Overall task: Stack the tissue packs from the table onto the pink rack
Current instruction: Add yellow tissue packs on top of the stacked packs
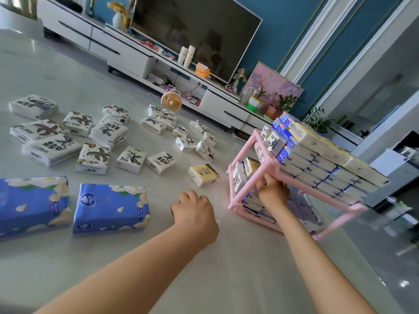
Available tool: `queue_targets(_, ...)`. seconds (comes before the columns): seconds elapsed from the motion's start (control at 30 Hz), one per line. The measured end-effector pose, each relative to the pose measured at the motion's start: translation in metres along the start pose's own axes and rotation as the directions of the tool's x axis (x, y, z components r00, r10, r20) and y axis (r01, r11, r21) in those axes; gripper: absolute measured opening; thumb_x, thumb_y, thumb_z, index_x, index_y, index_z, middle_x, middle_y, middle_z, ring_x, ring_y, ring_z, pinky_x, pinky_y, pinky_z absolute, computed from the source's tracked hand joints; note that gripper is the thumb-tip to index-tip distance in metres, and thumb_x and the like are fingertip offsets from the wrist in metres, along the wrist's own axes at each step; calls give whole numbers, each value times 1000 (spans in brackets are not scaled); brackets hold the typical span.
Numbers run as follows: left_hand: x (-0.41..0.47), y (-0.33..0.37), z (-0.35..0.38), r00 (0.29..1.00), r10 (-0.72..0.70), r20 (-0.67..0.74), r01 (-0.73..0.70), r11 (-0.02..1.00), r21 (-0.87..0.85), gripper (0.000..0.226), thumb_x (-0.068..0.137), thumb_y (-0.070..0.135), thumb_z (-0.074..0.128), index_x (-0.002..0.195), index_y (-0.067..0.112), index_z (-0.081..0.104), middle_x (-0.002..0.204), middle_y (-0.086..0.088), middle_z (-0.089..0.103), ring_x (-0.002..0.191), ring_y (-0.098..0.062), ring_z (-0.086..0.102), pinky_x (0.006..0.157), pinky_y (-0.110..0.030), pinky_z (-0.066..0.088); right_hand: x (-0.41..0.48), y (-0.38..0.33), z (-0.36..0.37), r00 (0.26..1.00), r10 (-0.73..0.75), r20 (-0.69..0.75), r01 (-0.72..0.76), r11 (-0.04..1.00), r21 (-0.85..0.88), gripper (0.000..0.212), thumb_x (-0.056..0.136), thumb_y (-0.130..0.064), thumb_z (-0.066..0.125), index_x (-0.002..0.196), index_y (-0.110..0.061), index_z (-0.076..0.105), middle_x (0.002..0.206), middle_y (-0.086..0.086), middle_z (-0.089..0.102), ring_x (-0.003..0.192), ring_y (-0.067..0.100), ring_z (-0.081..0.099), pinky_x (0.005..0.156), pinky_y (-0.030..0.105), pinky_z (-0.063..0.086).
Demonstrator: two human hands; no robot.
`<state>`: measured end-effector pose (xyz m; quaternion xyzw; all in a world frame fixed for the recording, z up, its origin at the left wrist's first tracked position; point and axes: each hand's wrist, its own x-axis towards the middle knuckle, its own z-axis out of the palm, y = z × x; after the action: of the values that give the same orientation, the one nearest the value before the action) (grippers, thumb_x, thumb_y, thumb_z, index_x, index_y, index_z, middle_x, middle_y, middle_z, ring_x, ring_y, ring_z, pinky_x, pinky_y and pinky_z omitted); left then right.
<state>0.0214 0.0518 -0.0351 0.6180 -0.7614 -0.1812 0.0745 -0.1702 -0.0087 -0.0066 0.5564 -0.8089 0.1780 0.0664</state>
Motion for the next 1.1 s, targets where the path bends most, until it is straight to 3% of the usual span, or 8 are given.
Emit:
queue_targets(0.17, -3, 0, -2, 998, -9, 63, 9, 1000, 12, 52, 85, 25, 53, 131, 9, 34, 128, -12, 35, 122, -27, 35, 86, -32, 38, -26, 30, -3, 986, -151, -74, 158, 983, 91, 49, 95, -33, 33, 140, -16, 41, 143, 13, 43, 132, 34, 35, 108, 38, 21)
queue_targets(0.33, -12, -6, -1, 999, -40, -3, 40, 995, -94, 49, 80, 20, 58, 123, 10, 35, 122, -11, 41, 116, -27, 40, 74, -31, 36, -97, 45, -13, 883, -370, -289, 409, 908, 87, 34, 84, -17, 49, 116, -12, 61, 110, 3, 63, 104, 18, 47, 90, 23, 33)
queue_targets(0.4, -15, -4, -1, 999, 7, -50, -19, 971, -238, 51, 77, 21, 61, 120, 12, 34, 119, -10, 43, 113, -27, 41, 76, -30, 35, -120, 34, -21, 957, -283, -56, 282, 874, 397, 33, 89, -11, 54, 115, -31, 52, 112, -9, 58, 102, 11, 52, 86, 13, 36)
queue_targets(0.5, -24, 8, 3, 973, 155, -168, -216, 867, -450, 66, 76, 24, 62, 132, 15, 28, 123, -7, 41, 117, -25, 36, 90, -29, 36, -137, 21, -30, 937, -178, 301, -83, 722, 687, 32, 91, -19, 56, 116, -38, 48, 110, -3, 61, 90, 10, 60, 81, 19, 48)
queue_targets(0.67, -47, 35, 20, 890, 211, -405, -426, 702, -571, 64, 79, 23, 60, 135, 21, 27, 122, 2, 38, 116, -16, 34, 91, -19, 29, -149, 9, -41, 893, -174, 414, -308, 433, 847, 15, 91, -15, 55, 105, -15, 59, 80, -3, 67, 71, 10, 63, 72, 33, 53)
queue_targets(0.77, -51, 47, 31, 871, 189, -453, -444, 698, -562, 66, 77, 13, 58, 135, 20, 28, 119, 2, 36, 113, -16, 35, 91, -19, 32, -153, 6, -39, 881, -180, 437, -368, 320, 873, 27, 89, -7, 54, 114, -13, 61, 104, 5, 71, 92, 13, 64, 74, 26, 53)
queue_targets(0.9, -49, 52, 37, 902, 230, -366, -407, 737, -539, 73, 76, 17, 62, 138, 18, 24, 128, 1, 33, 119, -16, 33, 92, -18, 32, -152, 13, -30, 882, -119, 456, -390, 360, 848, 29, 91, -6, 54, 118, -13, 60, 111, 11, 69, 96, 17, 64, 72, 27, 52)
queue_targets(1.1, -32, 24, 11, 946, 318, -56, -319, 892, -321, 71, 77, 38, 69, 135, 19, 31, 129, -4, 35, 121, -22, 35, 97, -30, 36, -137, 8, -22, 821, -109, 561, -376, 636, 674, 23, 89, -11, 59, 112, -14, 57, 81, 1, 69, 58, 13, 59, 50, 20, 43)
